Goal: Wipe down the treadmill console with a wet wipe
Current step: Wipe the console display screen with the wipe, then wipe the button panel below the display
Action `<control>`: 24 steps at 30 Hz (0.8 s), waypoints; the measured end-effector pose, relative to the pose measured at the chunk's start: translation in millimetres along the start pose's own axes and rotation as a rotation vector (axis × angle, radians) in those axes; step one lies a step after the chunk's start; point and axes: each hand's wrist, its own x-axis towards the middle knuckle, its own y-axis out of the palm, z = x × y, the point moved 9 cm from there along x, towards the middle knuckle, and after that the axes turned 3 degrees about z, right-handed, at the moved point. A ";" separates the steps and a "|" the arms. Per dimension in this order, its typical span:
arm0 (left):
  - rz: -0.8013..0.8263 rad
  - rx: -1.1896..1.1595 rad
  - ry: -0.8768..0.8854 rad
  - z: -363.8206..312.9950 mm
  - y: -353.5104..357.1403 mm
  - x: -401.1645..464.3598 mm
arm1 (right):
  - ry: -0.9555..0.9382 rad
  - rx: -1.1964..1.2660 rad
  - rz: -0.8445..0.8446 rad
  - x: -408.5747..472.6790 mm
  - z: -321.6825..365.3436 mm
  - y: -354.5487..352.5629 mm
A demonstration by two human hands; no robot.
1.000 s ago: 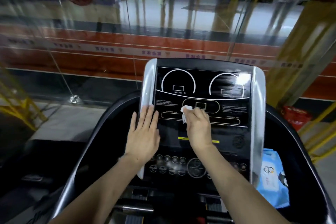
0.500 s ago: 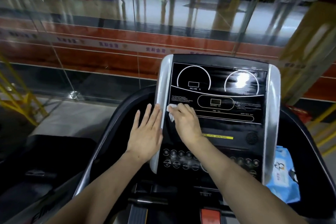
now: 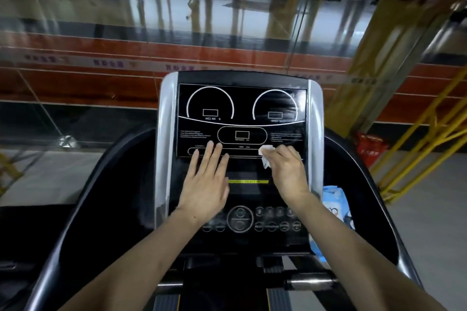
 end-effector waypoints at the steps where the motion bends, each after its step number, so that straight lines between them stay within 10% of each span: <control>1: -0.003 -0.002 0.009 -10.5 0.4 4.2 | 0.009 -0.019 -0.008 -3.3 -11.8 -9.9; 15: 0.039 0.026 -0.034 -89.1 17.7 -5.9 | 0.168 -0.084 0.097 -24.9 -59.9 -42.7; 24: 0.057 -0.028 -0.047 -89.0 28.7 -34.3 | 0.269 0.293 0.034 -113.4 -74.3 -54.9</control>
